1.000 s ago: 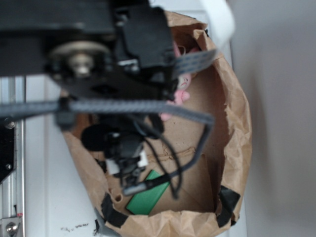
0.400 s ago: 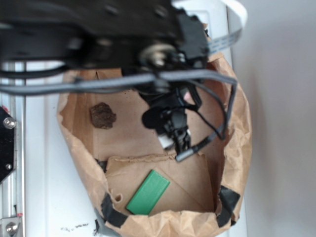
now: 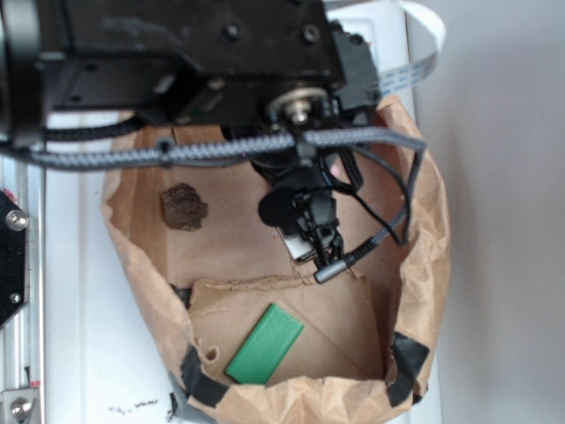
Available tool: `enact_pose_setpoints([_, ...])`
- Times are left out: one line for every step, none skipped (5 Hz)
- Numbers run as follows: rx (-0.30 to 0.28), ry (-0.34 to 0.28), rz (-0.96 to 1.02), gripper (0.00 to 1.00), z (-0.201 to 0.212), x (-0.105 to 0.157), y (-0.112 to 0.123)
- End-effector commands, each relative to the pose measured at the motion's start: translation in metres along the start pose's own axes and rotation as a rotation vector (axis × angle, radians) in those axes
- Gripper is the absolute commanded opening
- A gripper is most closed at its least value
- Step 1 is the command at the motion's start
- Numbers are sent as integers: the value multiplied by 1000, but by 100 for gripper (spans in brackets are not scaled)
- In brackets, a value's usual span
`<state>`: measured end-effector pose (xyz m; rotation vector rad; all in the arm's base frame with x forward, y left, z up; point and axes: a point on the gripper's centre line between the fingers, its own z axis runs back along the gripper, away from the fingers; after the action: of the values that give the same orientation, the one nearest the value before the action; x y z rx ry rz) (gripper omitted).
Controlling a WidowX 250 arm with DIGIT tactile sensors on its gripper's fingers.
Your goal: Grab the pink bunny.
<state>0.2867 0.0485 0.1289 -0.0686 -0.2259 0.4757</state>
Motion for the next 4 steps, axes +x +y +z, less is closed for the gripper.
enact_pose_setpoints([-19, -78, -11, 100, 20, 12, -1])
enact_pose_setpoints([-27, -104, 27, 100, -4, -2, 2])
enact_pose_setpoints([-48, -119, 101, 100, -19, -1, 1])
enact_pose_setpoints([-51, -141, 170, 100, -32, 2, 2])
